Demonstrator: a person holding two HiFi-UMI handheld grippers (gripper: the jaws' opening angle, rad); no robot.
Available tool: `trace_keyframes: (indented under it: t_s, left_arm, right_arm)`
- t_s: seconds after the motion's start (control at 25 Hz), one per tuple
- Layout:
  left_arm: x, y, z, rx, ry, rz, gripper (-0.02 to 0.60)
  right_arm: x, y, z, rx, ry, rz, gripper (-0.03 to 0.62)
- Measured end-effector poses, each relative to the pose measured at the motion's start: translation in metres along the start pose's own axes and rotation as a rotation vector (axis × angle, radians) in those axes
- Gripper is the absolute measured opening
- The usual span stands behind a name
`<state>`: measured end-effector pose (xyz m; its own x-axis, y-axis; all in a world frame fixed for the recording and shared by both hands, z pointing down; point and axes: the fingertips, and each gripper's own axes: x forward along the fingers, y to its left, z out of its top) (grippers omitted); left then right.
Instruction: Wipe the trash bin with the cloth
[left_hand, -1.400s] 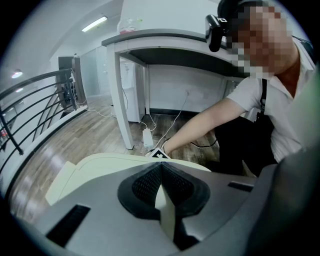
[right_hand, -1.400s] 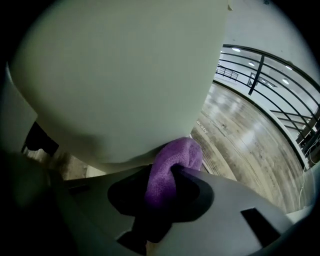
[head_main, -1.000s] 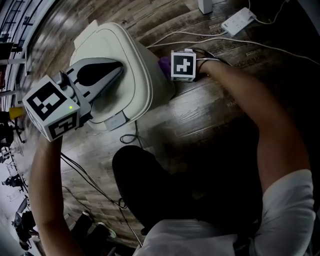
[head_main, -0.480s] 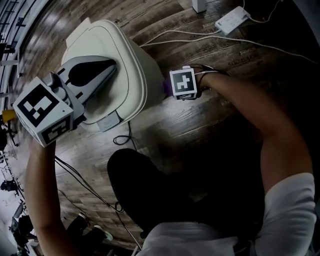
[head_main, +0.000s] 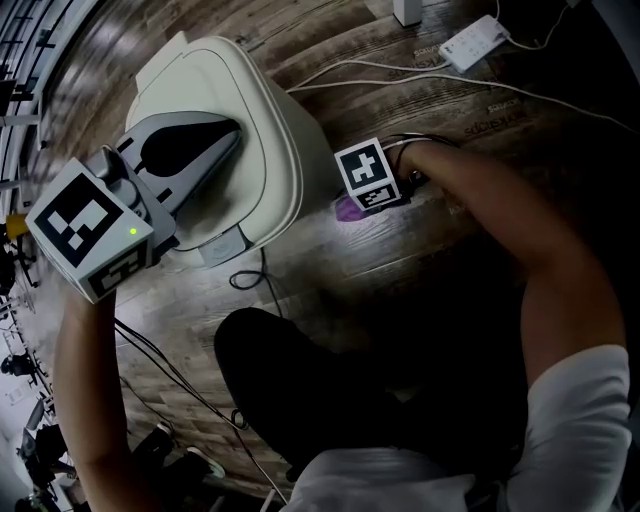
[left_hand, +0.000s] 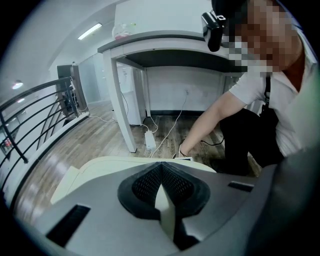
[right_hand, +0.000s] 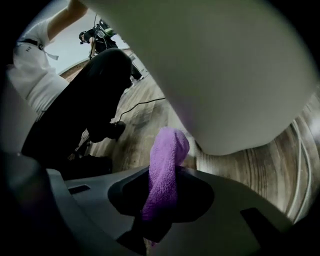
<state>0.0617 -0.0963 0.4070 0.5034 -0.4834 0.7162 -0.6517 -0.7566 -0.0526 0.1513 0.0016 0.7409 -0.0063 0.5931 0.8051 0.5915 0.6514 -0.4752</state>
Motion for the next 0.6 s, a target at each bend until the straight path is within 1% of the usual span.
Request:
trace_keyframes:
  t_s: [0.12,0.28,0.4,0.52,0.6]
  left_arm:
    - [0.0,0.0,0.001,0.002,-0.003,0.001,0.005]
    - [-0.002,-0.001,-0.003,-0.009,0.019,0.004,0.005]
    - [-0.002,0.0,-0.003,-0.003,0.023,0.015,0.005]
    - [-0.001,0.0,-0.002,0.002,0.019,0.023,0.005]
    - [-0.002,0.0,-0.002,-0.004,0.019,0.028,0.005]
  right_arm:
    - [-0.018,-0.031,-0.019,0.06,0.035,-0.068,0.098]
    - [-0.046,-0.083,-0.043,0.132,0.059,-0.216,0.098]
    - [-0.069,-0.125,-0.053,0.194,0.042,-0.323,0.098]
    - [-0.104,-0.162,-0.049,0.255,-0.001,-0.491,0.098]
    - [-0.117,-0.183,-0.047,0.268,0.0,-0.594,0.098]
